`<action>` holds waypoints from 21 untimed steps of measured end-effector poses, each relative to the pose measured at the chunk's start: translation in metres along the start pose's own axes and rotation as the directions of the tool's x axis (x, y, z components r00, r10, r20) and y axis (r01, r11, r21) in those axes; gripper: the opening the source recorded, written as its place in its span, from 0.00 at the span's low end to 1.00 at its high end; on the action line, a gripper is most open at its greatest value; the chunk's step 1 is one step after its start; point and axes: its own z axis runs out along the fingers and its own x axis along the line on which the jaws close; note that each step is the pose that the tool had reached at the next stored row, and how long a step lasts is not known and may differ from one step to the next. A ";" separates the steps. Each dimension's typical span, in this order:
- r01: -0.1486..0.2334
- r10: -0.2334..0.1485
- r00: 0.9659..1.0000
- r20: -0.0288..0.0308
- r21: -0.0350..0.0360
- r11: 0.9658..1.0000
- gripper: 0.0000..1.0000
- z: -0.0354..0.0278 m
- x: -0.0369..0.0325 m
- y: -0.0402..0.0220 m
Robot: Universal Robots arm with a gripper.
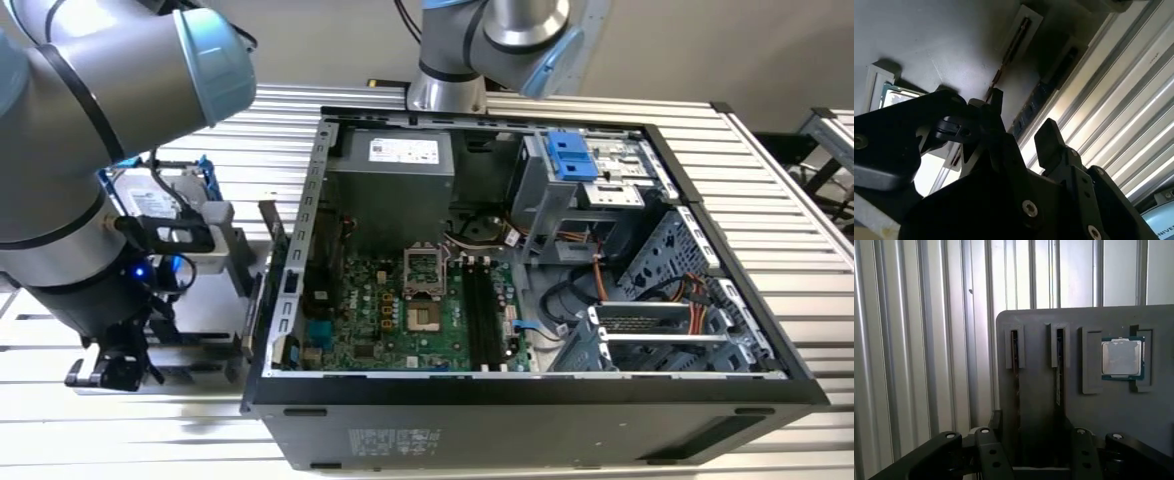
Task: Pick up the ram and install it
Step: 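Pick up the ram and move it above insertion slot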
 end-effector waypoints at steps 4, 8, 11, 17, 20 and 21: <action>-0.003 0.003 1.000 -0.001 0.000 1.000 1.00 0.0042 -0.0001 0.0000; -0.003 0.003 1.000 -0.001 0.000 1.000 1.00 0.0042 -0.0001 0.0000; -0.003 0.003 1.000 -0.001 0.000 1.000 1.00 0.0045 0.0002 -0.0002; -0.003 0.003 1.000 -0.001 -0.001 1.000 1.00 0.0046 0.0091 -0.0021; -0.003 0.003 1.000 -0.001 -0.001 1.000 1.00 0.0047 0.0101 -0.0022; -0.003 0.003 1.000 -0.001 -0.001 1.000 1.00 0.0047 0.0103 -0.0022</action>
